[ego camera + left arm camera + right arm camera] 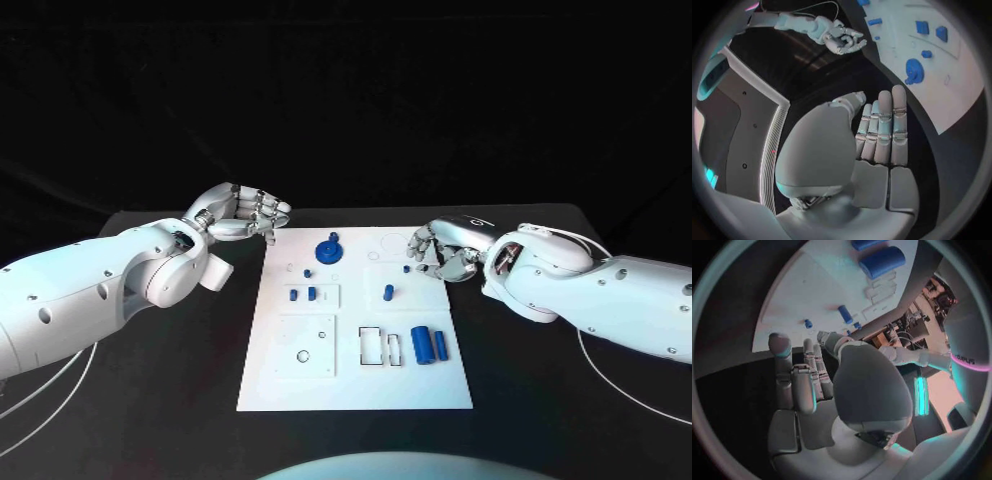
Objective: Assemble the parts on the task board
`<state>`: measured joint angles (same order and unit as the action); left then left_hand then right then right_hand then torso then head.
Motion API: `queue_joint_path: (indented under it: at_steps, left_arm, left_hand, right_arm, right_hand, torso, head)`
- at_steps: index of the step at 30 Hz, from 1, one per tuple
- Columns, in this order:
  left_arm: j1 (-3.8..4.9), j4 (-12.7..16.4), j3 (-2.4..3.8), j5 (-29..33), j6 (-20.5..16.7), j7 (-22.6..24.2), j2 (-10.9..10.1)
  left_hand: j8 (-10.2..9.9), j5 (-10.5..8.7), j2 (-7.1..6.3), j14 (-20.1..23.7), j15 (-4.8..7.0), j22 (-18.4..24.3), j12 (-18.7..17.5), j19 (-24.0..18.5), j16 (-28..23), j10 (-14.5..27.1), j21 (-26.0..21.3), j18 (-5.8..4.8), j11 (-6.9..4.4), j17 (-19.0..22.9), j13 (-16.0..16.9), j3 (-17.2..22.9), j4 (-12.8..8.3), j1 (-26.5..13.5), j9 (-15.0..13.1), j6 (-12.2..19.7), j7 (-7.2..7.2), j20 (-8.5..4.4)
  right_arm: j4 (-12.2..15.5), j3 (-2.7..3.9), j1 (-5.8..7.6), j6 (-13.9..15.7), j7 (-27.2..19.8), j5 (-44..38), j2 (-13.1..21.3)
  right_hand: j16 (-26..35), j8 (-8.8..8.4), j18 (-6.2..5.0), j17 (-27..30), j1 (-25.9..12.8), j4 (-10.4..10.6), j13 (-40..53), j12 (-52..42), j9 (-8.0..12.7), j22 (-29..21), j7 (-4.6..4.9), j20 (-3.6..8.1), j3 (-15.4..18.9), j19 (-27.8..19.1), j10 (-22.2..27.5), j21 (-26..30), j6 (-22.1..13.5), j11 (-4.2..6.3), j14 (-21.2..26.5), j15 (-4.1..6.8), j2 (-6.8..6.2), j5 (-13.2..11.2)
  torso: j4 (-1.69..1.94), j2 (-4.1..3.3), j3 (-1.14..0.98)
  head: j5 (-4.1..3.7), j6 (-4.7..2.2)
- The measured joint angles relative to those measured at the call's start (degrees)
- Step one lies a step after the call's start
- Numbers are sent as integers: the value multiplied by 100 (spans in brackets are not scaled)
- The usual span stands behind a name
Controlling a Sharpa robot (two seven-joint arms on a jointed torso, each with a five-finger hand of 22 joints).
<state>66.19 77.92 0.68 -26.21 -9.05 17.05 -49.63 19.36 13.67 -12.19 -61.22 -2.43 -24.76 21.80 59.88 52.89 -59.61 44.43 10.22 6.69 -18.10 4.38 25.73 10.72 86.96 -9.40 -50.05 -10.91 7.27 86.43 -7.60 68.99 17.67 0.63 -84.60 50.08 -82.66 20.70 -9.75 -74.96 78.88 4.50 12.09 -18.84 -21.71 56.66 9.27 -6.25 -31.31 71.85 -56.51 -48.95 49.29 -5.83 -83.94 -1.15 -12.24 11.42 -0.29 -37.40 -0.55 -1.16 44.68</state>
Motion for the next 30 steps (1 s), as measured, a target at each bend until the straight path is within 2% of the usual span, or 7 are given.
queue_joint_path:
  at_steps: [4, 10, 19, 30]
  left_arm:
    - [-18, 104, 0, 501, -75, 154, -53]
    - [-45, 232, 0, 929, -200, 308, -105]
    - [-55, 332, -1, 1154, -278, 394, -137]
    - [-56, 369, -1, 1249, -287, 393, -156]
  left_hand:
    - [47, 0, 28, -31, 30, 8, 50, 0, 0, -134, 0, 0, -45, 0, 36, 28, -62, -28, -18, -89, 29, 0]
    - [47, 0, 28, -31, 29, 8, 50, 0, 0, -134, 0, 0, -45, 0, 36, 44, -78, -28, -18, -88, 29, 0]
    - [47, 0, 51, -32, 29, 13, 50, 0, 0, -133, 0, 0, -44, -1, 35, 44, -77, -51, -17, -88, 29, 0]
    - [47, -1, 28, -32, 28, 21, 50, 0, 0, -133, -8, 0, -44, -6, 34, 44, -77, -73, -16, -87, 28, 0]
  right_arm:
    - [5, -1, -35, -35, 171, -460, -102]
    - [-77, -3, -74, -38, 411, -859, -272]
    - [-181, -2, -121, -54, 614, -1131, -427]
    - [-364, -2, -192, -137, 760, -1321, -530]
  right_hand:
    - [-32, -64, 88, 0, 0, 0, -39, 34, 26, 79, 0, -3, 0, 62, -64, -95, 0, -20, 0, 0, 0, 0]
    - [-33, -66, 88, 1, -23, 0, -60, 56, 39, 140, 39, -22, 0, 80, -102, -148, 1, -21, 1, 1, -23, 0]
    - [-32, -100, 88, 1, -38, 0, -86, 73, 51, 173, 39, -21, 0, 121, -102, -196, 1, -21, 1, 1, -8, 0]
    - [-32, -100, 88, 2, -55, -16, -98, 79, 52, 212, 60, -42, -16, 142, -143, -241, 22, -21, 1, 2, 10, 0]
  torso:
    - [10, -5, 0]
    - [31, -14, 0]
    - [33, -26, 8]
    - [34, -17, 4]
  head:
    - [-17, 5]
    - [-32, 9]
    - [-41, 20]
    - [-39, 55]
